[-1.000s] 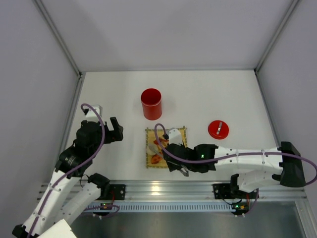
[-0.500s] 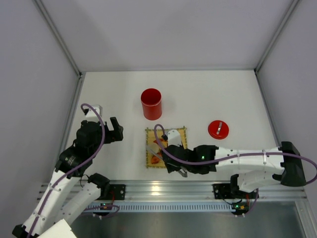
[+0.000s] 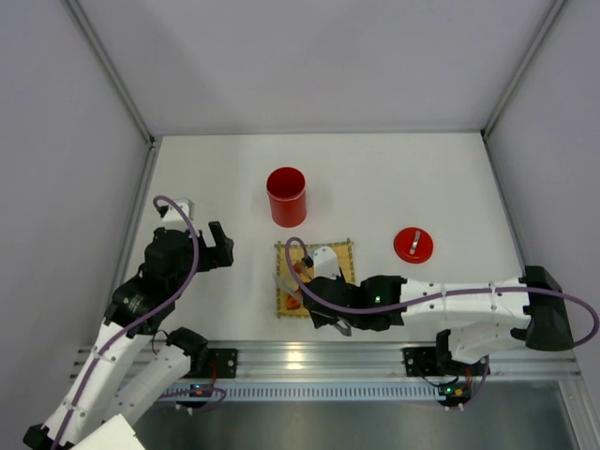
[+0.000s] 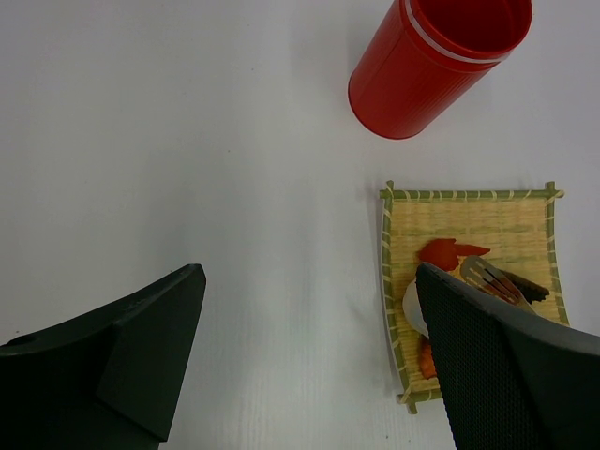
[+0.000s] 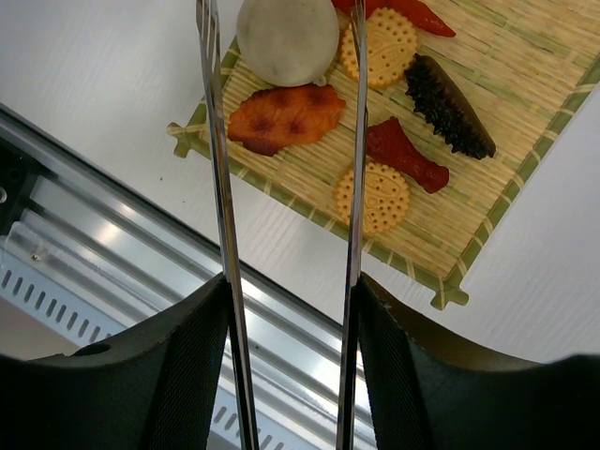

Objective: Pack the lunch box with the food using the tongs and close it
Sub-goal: Pick up the fake food from the plate.

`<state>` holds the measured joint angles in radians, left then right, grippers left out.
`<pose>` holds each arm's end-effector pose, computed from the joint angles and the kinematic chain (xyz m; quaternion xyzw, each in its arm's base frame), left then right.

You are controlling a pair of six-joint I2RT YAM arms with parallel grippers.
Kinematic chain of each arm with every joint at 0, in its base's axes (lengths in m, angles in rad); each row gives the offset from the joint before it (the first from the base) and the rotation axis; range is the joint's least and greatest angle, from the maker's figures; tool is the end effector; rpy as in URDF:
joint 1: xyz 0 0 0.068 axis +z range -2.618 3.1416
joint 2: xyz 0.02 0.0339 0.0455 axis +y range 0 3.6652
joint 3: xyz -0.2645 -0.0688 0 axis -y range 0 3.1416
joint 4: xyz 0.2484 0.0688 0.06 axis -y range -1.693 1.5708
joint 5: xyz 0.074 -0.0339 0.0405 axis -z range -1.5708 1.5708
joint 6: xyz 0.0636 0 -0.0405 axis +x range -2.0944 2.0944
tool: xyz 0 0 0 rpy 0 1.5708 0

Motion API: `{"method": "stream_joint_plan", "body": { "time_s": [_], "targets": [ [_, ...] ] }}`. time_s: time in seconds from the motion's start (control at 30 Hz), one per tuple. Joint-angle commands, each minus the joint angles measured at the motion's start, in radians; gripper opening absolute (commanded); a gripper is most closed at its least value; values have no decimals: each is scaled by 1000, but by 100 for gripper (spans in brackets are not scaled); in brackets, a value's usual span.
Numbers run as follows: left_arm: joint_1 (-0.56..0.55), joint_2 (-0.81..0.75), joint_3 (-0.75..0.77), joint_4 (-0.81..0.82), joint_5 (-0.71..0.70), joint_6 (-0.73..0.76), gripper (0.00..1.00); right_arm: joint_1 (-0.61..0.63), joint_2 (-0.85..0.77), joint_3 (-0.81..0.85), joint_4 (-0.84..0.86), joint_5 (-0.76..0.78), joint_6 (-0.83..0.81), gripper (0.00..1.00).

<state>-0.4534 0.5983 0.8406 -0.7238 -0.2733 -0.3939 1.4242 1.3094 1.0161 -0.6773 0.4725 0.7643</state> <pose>0.1406 -0.0494 0.3177 -0.0453 0.8491 -0.1048 0.5158 0.0696 0.2733 0.2468 -0.2355 0.9011 0.1528 0.3305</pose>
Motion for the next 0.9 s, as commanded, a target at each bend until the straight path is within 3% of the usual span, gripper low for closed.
{"method": "stream_joint_plan", "body": {
  "time_s": [0.0,0.87],
  "targets": [
    [-5,1,-11,55,9,10,99,24,10,49,35,46,20,54],
    [-21,1,-11,52,-3,7,99,22,79,49,74,9,10,53]
  ]
}}
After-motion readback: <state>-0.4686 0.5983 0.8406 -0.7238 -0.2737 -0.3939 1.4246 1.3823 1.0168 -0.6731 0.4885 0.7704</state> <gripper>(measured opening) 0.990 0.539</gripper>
